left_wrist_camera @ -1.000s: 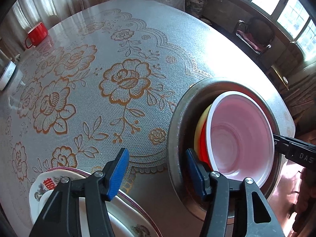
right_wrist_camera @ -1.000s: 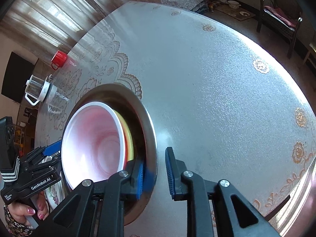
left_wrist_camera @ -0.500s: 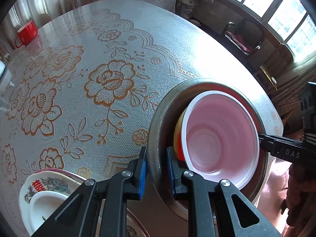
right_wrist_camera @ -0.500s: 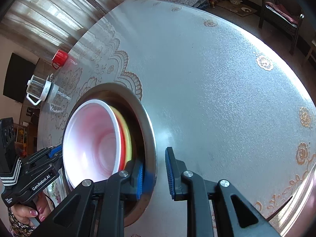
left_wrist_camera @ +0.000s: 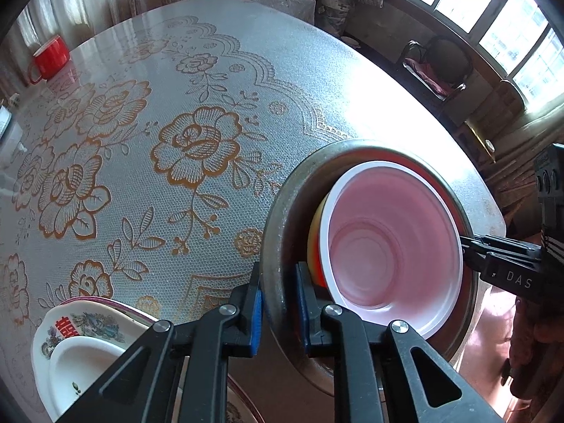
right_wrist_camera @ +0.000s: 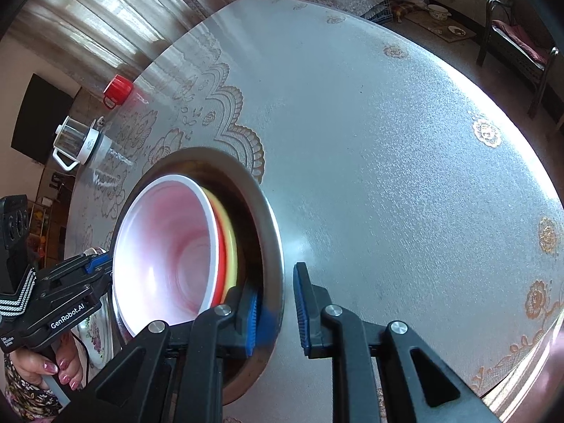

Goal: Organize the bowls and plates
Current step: 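Lift the steel bowl with nested bowls toward the plate stack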

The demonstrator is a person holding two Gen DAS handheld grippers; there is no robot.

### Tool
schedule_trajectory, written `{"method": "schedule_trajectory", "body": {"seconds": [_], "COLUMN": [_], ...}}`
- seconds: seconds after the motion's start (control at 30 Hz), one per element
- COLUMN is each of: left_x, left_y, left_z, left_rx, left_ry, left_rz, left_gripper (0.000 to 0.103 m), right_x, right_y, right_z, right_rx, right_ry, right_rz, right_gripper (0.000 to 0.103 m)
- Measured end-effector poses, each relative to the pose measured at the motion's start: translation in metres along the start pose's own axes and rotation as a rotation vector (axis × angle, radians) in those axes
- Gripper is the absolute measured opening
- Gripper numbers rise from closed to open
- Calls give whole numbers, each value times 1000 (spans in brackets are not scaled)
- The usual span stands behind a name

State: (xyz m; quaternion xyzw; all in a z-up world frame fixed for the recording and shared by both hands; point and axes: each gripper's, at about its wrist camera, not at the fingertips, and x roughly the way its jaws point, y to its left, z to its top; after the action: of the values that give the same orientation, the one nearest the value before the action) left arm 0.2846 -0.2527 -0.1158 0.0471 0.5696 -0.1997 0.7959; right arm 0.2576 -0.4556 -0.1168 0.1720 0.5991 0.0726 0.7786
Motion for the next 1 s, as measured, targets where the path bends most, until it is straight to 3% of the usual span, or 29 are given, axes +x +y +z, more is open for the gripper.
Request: {"method": "schedule_trajectory", "body": {"seconds": [0.23,1.0], "left_x": [-9,-48], "left_y": [-13,-18], "left_z": [-3,-14], "left_rx": [38,-65], "left_ry": [-28,-111], "left_rz": [43,46], "left_gripper": [15,16], "right_x": [-1,-37], "right_y": [-2,-2], "right_z": [-1,4], "right_rx": [21,-10], "right_ry": [-5,-47], "right_rz": [-4,70], "right_gripper": [10,10]}}
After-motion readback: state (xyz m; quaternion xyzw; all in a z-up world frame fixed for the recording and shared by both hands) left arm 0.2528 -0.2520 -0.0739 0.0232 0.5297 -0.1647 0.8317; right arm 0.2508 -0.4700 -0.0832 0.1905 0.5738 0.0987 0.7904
